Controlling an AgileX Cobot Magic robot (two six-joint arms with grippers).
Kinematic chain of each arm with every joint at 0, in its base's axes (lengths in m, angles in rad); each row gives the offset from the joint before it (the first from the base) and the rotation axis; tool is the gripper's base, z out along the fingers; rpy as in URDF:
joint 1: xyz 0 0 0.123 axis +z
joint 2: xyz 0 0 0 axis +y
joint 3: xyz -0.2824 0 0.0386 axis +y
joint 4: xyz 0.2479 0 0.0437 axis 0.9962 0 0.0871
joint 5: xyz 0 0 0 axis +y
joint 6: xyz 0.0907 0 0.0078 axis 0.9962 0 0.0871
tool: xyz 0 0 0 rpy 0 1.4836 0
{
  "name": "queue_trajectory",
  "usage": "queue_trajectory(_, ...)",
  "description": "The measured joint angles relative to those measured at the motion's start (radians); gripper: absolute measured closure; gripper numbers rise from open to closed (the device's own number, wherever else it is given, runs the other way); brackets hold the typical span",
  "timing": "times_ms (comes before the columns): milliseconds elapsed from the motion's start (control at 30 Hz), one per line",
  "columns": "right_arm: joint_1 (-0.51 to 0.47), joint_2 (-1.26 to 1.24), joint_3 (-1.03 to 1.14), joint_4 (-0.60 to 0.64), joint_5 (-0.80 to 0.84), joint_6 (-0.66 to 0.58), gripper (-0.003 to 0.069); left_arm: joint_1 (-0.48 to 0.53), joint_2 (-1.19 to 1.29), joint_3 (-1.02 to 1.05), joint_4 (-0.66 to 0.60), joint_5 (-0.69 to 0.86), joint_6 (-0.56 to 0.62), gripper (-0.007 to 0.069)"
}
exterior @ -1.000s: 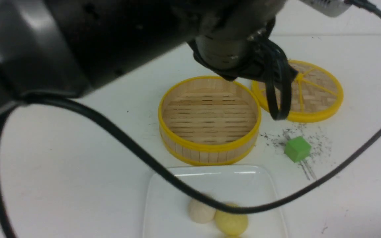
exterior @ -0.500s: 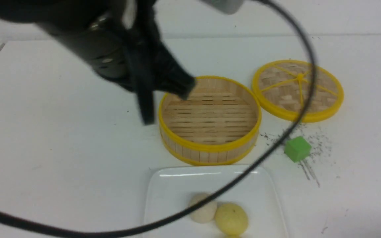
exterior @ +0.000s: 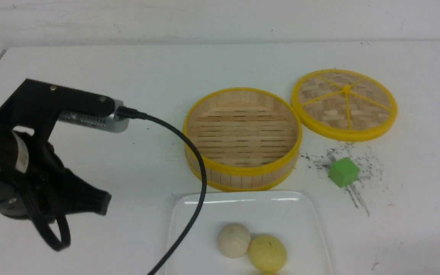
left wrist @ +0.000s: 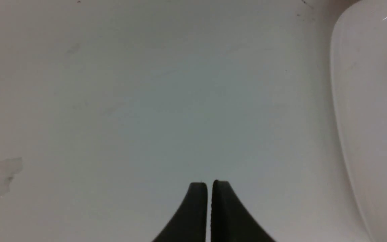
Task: Put the steamed buns into the plate on the white tablecloth.
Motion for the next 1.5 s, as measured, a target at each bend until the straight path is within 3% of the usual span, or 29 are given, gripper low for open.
queue_trajectory(133, 0.0, 0.0, 0.0, 0.0, 0.003, -0.078, 0.0604, 0.0, -0.012, 0.018, -0.038, -0.014, -0.011, 0.0583)
queue_trajectory(567, 0.008, 0.0, 0.0, 0.022, 0.003, -0.078, 0.0586, 0.0, -0.016, -0.01, -0.139, 0.007, -0.014, 0.0583)
queue_trajectory(667, 0.068, 0.0, 0.0, 0.027, 0.003, -0.078, 0.0581, 0.0, -0.051, -0.066, -0.143, 0.036, -0.015, 0.0583)
queue_trajectory(800, 0.12, 0.0, 0.0, 0.03, 0.003, -0.078, 0.0576, 0.0, -0.135, -0.09, -0.125, 0.081, -0.015, 0.0583)
queue_trajectory(1100, 0.129, 0.0, 0.0, 0.033, 0.003, -0.078, 0.0565, 0.0, -0.415, 0.021, -0.091, 0.133, -0.049, 0.0583)
queue_trajectory(1267, 0.129, 0.0, 0.0, 0.033, 0.003, -0.078, 0.0558, 0.0, -0.622, 0.256, -0.093, -0.062, -0.092, 0.0592)
queue_trajectory(1500, 0.129, 0.0, 0.0, 0.033, 0.003, -0.078, 0.0549, 0.0, -0.696, 0.464, -0.181, -0.546, -0.146, 0.0613)
